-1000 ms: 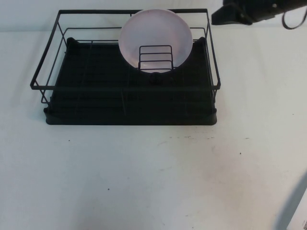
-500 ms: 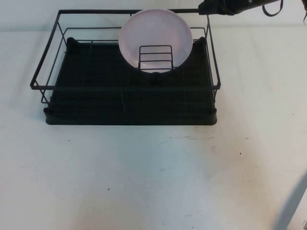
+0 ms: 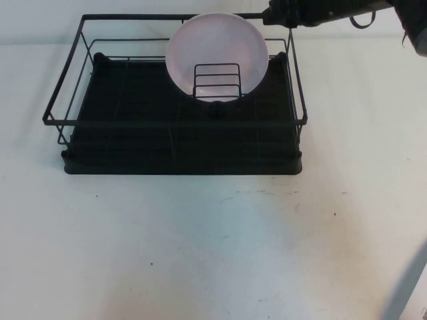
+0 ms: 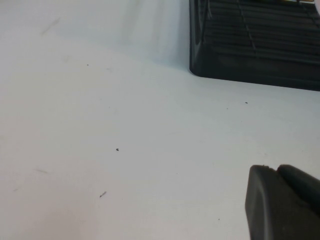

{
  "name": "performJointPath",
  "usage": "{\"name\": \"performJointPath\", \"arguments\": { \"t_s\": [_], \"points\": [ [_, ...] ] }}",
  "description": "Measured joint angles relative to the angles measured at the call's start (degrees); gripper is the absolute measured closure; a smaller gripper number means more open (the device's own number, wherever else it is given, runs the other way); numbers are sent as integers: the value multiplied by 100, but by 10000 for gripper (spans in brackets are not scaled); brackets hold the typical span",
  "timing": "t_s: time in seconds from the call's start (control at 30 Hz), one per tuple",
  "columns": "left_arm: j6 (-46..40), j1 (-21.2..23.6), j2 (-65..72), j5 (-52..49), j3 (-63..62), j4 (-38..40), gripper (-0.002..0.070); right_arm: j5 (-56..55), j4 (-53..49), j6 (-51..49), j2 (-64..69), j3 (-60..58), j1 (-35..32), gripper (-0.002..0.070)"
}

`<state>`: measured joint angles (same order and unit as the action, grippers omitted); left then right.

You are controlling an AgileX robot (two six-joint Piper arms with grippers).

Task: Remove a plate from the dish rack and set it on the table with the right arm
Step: Grasp the plate from the shelf

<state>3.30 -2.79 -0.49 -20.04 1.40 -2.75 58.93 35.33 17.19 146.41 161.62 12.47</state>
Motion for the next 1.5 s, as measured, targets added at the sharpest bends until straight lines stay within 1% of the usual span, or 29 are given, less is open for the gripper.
{"name": "performJointPath", "arguments": {
  "t_s": [0.07,0.2,0.33,0.6,0.77,0.93,1.3,1.5],
  "points": [
    [0,0,0,0,0,0,679,-9,-17,9,0,0,0,499],
    [0,0,0,0,0,0,679,-9,261,9,0,0,4,481],
    [0,0,0,0,0,0,679,174,486,9,-11,0,4,477],
    [0,0,0,0,0,0,679,444,598,9,-44,0,-186,477],
    [0,0,0,0,0,0,679,482,942,9,-54,0,-214,475],
    [0,0,0,0,0,0,679,433,983,9,-66,0,-262,475],
    [0,0,0,0,0,0,679,-159,960,825,122,0,-220,475],
    [0,0,0,0,0,0,679,-239,912,1097,462,0,-207,475]
  ]
}}
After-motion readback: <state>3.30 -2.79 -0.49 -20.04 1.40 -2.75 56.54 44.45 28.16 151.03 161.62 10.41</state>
